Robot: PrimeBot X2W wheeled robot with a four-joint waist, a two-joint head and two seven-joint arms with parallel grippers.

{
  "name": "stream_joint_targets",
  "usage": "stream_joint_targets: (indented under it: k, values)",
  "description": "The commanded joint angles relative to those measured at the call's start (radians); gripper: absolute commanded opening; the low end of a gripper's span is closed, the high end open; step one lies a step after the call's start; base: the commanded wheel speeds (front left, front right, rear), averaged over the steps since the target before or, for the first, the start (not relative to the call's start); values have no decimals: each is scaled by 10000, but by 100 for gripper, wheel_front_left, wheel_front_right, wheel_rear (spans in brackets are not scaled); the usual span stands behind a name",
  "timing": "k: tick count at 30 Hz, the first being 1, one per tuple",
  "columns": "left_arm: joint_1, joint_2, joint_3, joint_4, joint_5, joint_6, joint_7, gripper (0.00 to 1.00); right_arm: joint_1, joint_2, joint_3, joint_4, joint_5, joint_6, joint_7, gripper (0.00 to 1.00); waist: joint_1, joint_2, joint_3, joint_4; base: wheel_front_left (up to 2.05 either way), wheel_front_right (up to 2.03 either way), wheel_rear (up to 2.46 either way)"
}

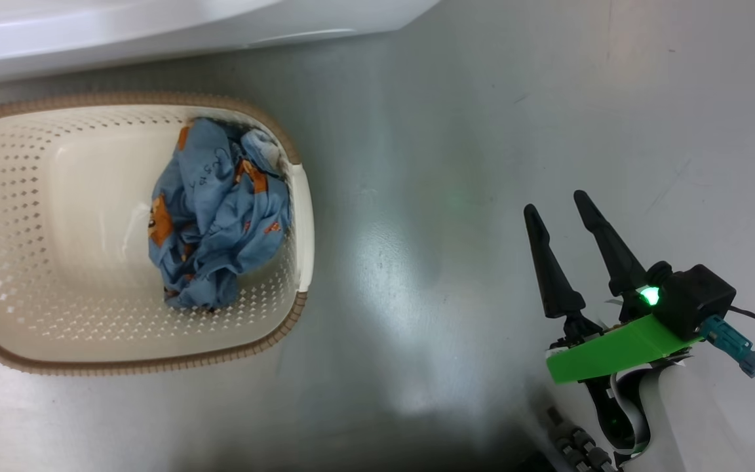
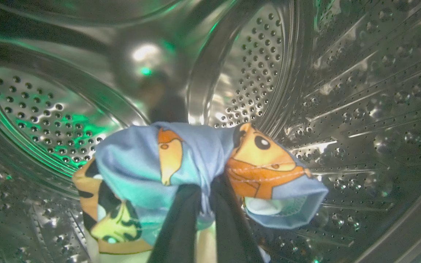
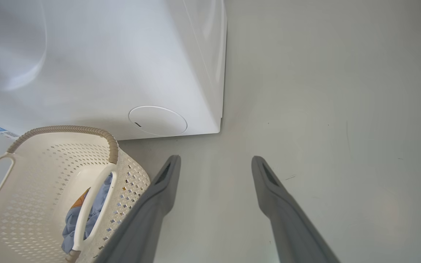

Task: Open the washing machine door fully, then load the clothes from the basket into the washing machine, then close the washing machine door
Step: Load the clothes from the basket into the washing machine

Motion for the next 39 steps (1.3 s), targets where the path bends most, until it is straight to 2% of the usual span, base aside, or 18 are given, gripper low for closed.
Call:
stream_joint_targets:
  k: [1,7,9,10,20,39]
  values:
    - [123,402,179,-209,105,-9,-48,0,239,26,253,-186,200,17,-117,100,0,0,55,-60,0,0,0]
    - [205,101,328,608,187,-146,-49,0,205,26,274,-108,209,17,-117,100,0,0,13,-26,0,0,0]
    - [188,-11,304,1050,92,-178,-50,55,207,26,269,-84,210,17,-117,100,0,0,-39,23,0,0,0]
    - [129,-42,296,1177,66,-189,-50,99,202,26,264,-73,210,17,-117,100,0,0,-49,46,0,0,0]
    - [-49,-300,411,2064,-64,-227,-50,100,121,26,115,-23,157,17,-117,100,0,0,-273,239,0,0,0]
    - [1303,-852,1014,2008,142,-201,-51,100,-52,26,-269,95,32,17,-117,100,0,0,-1341,688,0,0,0]
